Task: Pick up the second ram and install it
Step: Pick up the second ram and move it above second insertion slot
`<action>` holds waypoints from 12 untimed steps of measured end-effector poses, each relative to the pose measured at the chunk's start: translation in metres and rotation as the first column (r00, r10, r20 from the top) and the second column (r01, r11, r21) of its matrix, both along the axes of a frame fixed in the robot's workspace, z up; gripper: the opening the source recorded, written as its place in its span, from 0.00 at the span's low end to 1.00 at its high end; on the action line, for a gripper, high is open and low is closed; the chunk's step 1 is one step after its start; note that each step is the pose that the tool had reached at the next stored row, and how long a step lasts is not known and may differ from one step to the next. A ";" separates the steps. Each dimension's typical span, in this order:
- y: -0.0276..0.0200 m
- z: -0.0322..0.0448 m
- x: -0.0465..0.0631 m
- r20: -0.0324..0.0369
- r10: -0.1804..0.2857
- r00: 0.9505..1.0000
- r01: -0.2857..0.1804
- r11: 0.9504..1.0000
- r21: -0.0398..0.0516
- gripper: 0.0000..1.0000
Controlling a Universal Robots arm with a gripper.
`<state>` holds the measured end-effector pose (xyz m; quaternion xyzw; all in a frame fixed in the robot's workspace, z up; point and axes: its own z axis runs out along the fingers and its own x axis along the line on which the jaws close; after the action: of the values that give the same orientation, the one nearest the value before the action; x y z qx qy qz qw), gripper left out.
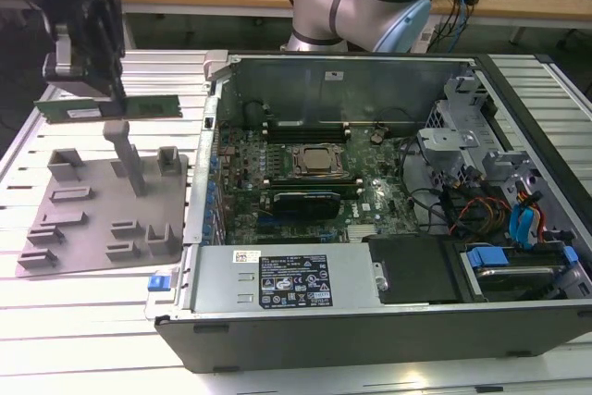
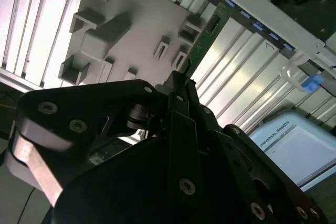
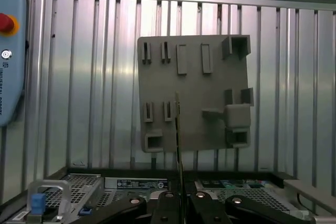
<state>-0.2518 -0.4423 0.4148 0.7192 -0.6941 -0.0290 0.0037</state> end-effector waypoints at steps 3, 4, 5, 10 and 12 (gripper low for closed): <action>0.0028 -0.0001 0.011 0.000 0.000 1.000 0.000 1.000 0.000 0.11; 0.0034 -0.0001 0.014 0.000 0.000 1.000 0.000 1.000 0.000 0.11; 0.0042 -0.0002 0.017 0.000 0.000 1.000 0.000 1.000 0.000 0.11; 0.0084 -0.0003 0.032 0.000 0.000 1.000 0.000 1.000 0.000 0.11; 0.0123 -0.0005 0.043 0.000 0.000 1.000 0.000 1.000 0.000 0.11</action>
<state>-0.2092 -0.4301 0.4144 0.7192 -0.6941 -0.0291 0.0037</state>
